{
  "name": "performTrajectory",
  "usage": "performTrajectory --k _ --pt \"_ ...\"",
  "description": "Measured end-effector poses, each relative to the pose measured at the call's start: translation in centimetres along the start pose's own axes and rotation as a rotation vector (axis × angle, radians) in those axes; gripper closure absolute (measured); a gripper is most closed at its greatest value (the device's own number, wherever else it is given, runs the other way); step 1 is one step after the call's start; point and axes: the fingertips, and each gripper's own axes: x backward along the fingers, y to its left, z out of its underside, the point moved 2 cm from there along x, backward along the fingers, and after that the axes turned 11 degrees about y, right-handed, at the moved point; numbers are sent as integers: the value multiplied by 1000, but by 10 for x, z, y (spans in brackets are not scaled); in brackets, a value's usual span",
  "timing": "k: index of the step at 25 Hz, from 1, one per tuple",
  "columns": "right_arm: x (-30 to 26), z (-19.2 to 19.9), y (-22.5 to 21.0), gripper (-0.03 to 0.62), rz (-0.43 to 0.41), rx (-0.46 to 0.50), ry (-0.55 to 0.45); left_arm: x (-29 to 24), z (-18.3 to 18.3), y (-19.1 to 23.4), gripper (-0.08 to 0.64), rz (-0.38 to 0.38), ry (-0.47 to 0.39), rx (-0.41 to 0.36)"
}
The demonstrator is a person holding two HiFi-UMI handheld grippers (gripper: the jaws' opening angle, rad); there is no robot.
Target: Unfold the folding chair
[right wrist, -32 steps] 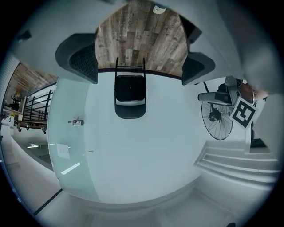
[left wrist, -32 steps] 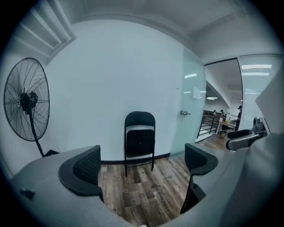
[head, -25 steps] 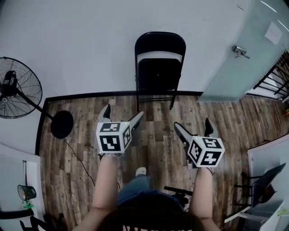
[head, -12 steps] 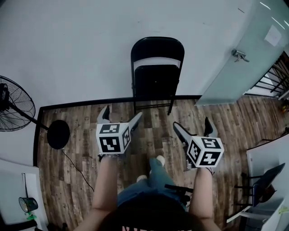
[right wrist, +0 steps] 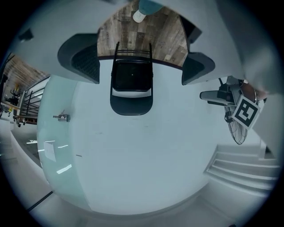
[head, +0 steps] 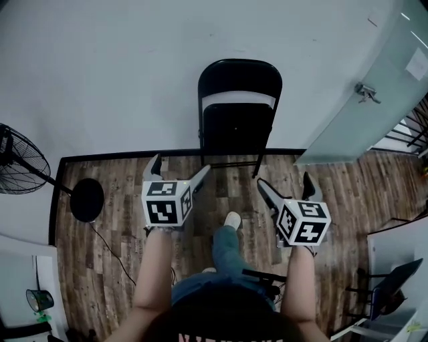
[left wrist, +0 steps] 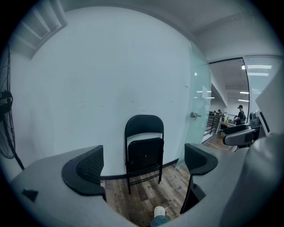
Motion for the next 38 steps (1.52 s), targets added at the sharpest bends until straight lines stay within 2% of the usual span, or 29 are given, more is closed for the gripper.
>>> performTrajectory --k 6,11,26,33,38 --pt "-56 -39 -42 21 -7 -20 -7 -55 -43 10 -9 -47 -9 -2" --pt "-114 -72 -73 23 -39 -36 6 -109 -76 26 -9 -111 24 27" --pt "-287 -147 -166 23 -86 -78 89 -267 -178 53 -9 -181 76 57" --pt "-342 -161 -178 23 -110 -73 135 -315 -197 74 -9 -211 93 74" --pt "-368 -150 -180 23 -105 -95 193 -347 -211 85 -8 -158 112 57"
